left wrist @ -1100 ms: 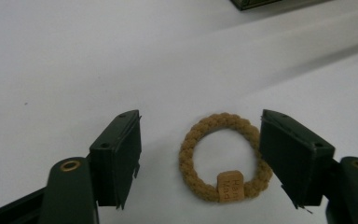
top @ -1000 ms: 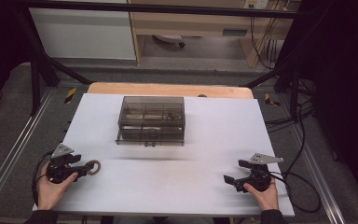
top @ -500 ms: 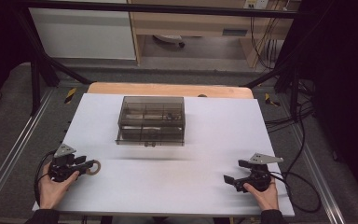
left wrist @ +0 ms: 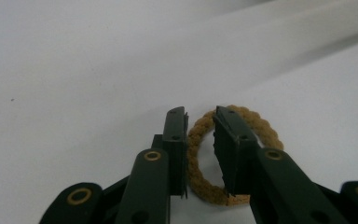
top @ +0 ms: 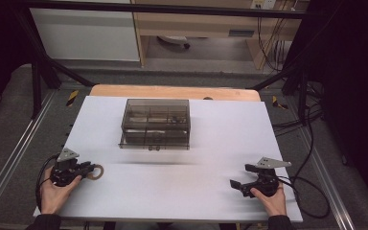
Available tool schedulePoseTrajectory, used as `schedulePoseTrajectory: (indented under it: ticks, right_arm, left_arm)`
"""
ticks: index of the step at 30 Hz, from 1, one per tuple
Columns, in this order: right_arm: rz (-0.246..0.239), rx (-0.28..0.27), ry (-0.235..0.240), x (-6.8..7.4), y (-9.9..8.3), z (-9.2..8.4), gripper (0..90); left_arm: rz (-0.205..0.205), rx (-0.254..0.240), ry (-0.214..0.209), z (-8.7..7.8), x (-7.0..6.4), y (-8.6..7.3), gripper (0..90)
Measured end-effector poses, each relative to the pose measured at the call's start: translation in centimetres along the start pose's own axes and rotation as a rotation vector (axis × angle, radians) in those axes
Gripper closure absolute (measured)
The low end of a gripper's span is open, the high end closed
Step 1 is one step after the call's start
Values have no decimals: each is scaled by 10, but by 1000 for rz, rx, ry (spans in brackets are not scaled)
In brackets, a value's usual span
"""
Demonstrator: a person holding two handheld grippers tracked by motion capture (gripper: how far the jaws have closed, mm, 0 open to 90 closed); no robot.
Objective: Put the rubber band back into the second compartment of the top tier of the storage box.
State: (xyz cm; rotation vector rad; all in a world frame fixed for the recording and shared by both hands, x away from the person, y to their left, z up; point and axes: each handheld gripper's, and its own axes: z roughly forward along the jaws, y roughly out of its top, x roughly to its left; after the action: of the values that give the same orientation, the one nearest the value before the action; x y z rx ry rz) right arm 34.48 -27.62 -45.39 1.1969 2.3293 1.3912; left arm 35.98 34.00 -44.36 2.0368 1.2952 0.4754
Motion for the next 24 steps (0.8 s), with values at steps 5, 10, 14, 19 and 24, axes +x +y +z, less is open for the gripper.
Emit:
schedulePoseTrajectory:
  ticks: [5, 10, 14, 19, 24]
  right_arm:
    - [-2, 2, -2, 0, 0, 0, 7]
    - [-1, 4, -2, 0, 0, 0, 7]
    - [-2, 3, -3, 0, 0, 0, 7]
    - [-2, 3, -2, 0, 0, 0, 7]
    - [-1, 5, -2, 0, 0, 0, 7]
  left_arm:
    - [11, 5, 7, 1, 0, 0, 761]
    - [30, 16, 18, 2, 0, 0, 782]
    - [35, 20, 23, 2, 0, -1, 798]
    - [35, 23, 24, 2, 1, -1, 827]
    - [41, 25, 32, 2, -1, 0, 835]
